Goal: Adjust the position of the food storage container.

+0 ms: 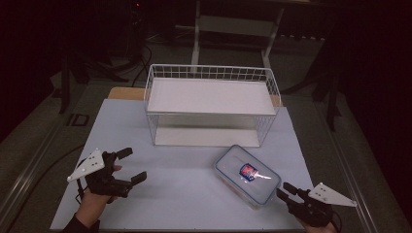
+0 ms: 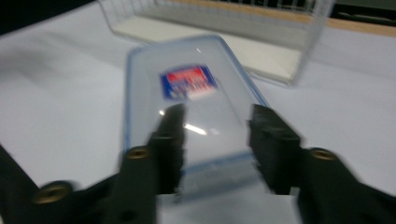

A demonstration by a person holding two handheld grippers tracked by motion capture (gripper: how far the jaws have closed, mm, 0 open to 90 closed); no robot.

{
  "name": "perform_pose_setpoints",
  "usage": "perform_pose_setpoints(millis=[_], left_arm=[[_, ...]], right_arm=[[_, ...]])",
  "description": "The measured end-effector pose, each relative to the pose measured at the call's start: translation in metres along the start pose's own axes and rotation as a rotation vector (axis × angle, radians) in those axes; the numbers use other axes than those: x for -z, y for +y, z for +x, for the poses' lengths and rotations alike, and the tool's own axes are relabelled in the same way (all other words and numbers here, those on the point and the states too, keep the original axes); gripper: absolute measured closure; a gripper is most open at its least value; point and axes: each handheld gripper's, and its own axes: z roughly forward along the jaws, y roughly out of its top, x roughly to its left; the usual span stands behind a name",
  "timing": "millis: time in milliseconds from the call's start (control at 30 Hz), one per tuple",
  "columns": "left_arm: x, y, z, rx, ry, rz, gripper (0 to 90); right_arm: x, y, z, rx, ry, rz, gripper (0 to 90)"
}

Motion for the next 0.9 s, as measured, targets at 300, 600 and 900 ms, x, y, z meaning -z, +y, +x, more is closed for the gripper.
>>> perform_pose_setpoints(millis=[300,600,900], left_arm=[[0.0,-0.001,0.0,0.007,-0.003,-0.001,1.1],[-0.003,-0.002,-0.001,-0.006,-0.008,0.018,1.1],[-0.004,-0.002,-0.002,-0.012,-0.014,0.024,1.1]], right_arm=[[-0.006,-0.016,-0.01,-0.031,-0.048,0.127,89.8],[-0.022,-0.015,-0.015,-0.047,-0.033,0.158,90.0],[-0.031,-0.005,-0.023,-0.045,-0.055,0.147,90.0]])
